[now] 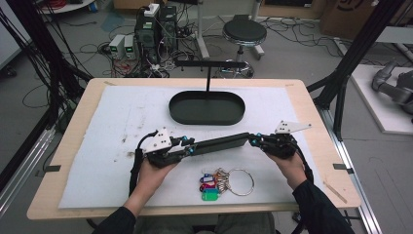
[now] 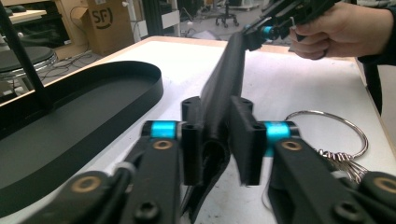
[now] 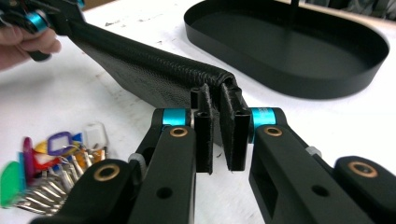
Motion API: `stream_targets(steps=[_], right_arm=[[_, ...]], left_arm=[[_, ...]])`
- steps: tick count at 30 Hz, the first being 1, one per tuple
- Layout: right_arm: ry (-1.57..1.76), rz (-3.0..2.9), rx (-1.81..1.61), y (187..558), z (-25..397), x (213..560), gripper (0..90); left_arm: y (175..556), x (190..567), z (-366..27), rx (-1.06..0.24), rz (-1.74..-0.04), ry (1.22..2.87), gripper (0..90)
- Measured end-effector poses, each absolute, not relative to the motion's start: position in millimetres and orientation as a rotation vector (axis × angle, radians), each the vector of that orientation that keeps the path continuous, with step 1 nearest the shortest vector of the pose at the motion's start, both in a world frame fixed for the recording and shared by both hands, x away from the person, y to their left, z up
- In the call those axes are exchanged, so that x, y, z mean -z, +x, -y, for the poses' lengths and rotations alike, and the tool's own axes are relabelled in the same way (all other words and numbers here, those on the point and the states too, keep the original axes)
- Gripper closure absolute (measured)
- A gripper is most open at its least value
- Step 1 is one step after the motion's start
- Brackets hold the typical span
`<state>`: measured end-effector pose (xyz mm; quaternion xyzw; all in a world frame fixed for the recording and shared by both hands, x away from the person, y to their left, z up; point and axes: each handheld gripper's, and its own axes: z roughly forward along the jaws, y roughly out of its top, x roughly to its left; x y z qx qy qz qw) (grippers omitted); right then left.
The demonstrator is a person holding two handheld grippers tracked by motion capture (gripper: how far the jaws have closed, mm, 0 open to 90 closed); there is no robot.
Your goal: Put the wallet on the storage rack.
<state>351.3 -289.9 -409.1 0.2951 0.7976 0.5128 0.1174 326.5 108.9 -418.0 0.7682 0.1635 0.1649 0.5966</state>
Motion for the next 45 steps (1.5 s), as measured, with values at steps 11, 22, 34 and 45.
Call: stream_targets(steps=[11, 22, 34, 45], right_arm=[[0.907, -2.33, -1.488, 351.7, 288.6, 410.5, 84.7], [0.824, -2.28, -1.544, 349.4, 296.1, 405.0, 55.6], [0.661, -2.377, -1.609, 346.8, 286.4, 406.0, 37.9], [0.453, -2.471, -1.664, 339.5, 279.5, 404.4, 75.9]], left_arm=[[337.0, 431.8, -96.1, -0.415, -0.363, 1.89, 65.8], [343.7, 423.7, -114.7, -0.242, -0.315, 1.823, 75.0], [342.2, 414.2, -120.3, -0.12, -0.195, 1.757, 75.0], [346.6, 418.2, -120.3, -0.127, -0.258, 1.732, 55.2]])
